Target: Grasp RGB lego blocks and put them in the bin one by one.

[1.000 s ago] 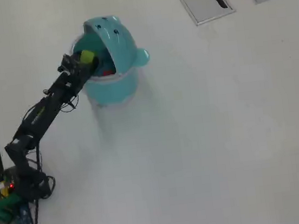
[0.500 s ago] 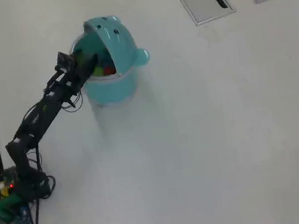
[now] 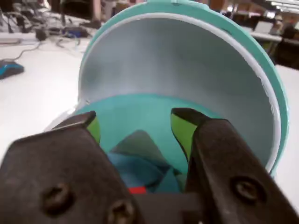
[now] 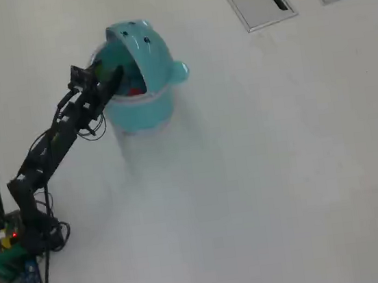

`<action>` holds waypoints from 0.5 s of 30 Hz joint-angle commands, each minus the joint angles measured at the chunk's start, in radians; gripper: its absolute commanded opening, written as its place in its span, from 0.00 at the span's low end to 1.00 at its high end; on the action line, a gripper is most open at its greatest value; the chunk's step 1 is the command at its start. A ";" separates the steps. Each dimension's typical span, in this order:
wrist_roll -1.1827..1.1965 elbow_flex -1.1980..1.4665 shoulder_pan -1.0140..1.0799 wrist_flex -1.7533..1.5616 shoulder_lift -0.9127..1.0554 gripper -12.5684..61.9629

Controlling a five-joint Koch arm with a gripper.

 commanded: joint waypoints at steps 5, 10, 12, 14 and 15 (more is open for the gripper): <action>-0.012 0.005 -0.009 -0.103 0.061 0.54; -0.074 0.038 -0.005 -0.120 0.087 0.54; -0.098 0.055 -0.003 -0.133 0.098 0.54; -0.100 0.067 -0.002 -0.135 0.110 0.54; -0.101 0.072 0.000 -0.138 0.115 0.54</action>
